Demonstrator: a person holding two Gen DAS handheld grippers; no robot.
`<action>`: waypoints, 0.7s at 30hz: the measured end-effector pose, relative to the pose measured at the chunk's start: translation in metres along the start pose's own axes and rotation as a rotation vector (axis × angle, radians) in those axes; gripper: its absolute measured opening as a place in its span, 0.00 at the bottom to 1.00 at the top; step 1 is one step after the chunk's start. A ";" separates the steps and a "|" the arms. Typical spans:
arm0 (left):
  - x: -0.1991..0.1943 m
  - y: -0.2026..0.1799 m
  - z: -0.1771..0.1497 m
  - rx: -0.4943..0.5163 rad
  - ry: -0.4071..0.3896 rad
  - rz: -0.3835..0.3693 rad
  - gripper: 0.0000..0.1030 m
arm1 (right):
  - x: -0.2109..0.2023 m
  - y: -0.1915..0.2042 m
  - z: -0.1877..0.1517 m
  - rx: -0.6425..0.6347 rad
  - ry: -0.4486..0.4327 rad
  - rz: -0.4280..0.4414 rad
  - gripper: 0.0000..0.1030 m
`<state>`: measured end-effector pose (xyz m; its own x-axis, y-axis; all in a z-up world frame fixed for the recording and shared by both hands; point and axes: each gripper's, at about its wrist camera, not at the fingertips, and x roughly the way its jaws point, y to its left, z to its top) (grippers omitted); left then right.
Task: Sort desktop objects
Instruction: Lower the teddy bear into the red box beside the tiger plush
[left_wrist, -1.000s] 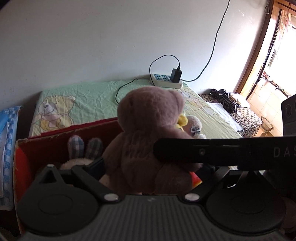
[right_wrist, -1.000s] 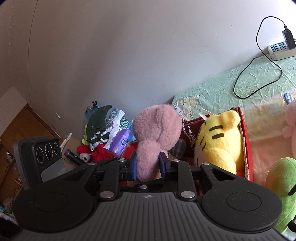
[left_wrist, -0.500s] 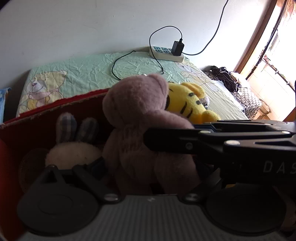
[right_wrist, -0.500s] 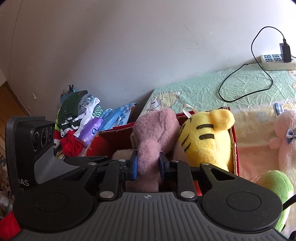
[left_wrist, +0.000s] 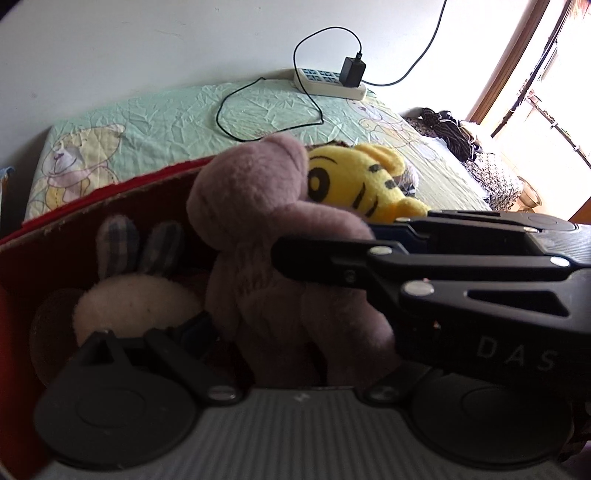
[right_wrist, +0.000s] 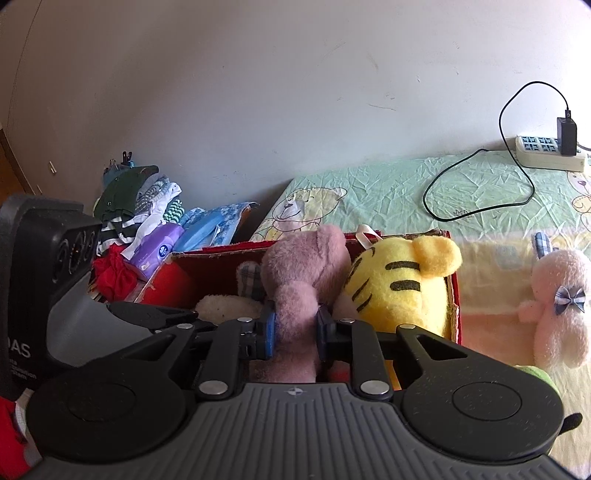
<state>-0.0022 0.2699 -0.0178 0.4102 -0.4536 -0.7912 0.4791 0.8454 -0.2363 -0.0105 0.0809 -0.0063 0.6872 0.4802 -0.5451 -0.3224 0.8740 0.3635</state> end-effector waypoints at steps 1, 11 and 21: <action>0.000 0.000 0.000 -0.005 0.002 0.007 0.91 | 0.002 -0.002 0.000 0.005 0.004 0.004 0.21; -0.003 -0.003 -0.010 0.004 0.015 0.039 0.89 | 0.004 -0.003 -0.007 -0.004 0.052 0.000 0.20; 0.004 -0.002 -0.010 -0.028 0.031 0.051 0.91 | -0.002 -0.010 -0.011 0.088 0.042 0.042 0.20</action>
<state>-0.0092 0.2695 -0.0261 0.4089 -0.4011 -0.8197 0.4358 0.8750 -0.2108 -0.0160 0.0717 -0.0177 0.6456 0.5207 -0.5587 -0.2904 0.8440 0.4510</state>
